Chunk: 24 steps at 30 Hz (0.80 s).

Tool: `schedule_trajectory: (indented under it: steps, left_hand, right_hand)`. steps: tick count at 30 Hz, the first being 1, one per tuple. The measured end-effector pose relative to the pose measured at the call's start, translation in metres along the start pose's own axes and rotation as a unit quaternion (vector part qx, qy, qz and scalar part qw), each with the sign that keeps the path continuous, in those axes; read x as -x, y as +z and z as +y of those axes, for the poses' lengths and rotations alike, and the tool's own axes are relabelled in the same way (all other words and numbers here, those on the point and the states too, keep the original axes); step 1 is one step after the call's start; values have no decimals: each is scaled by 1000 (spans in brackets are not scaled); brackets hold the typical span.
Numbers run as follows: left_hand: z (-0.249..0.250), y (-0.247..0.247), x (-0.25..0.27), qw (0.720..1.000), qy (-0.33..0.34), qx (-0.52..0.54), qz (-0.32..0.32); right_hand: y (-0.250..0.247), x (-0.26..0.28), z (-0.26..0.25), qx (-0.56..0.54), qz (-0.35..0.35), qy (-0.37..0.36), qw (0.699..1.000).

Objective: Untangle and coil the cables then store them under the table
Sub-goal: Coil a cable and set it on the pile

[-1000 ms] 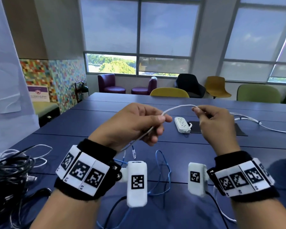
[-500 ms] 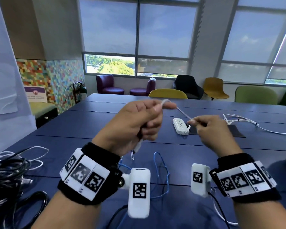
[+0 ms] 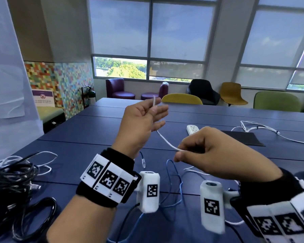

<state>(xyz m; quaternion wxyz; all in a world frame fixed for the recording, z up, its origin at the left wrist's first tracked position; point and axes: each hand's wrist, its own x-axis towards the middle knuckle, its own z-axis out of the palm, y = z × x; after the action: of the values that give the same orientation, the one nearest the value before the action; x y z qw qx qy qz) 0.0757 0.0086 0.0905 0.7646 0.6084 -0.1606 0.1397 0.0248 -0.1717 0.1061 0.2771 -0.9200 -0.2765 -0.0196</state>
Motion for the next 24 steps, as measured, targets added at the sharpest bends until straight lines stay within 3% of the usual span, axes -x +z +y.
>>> schedule_trajectory:
  steps: [4,11,16,21,24]
  left_hand:
    - [-2,8,6,993,-39,-75,-77]
    - [6,13,19,961,-52,-48,-267]
    - [8,14,21,955,-87,68,-274]
    - [12,10,20,954,-79,55,-285]
    - [18,10,21,945,-66,124,-294]
  right_hand:
    - [-4,4,-3,-6,37,-40,999]
    - [-6,-5,7,-138,233,-125,954]
    - [-2,-13,12,-145,357,-123,915]
    - [4,-16,13,-173,392,-135,894]
    - [2,-18,15,-155,389,-135,898]
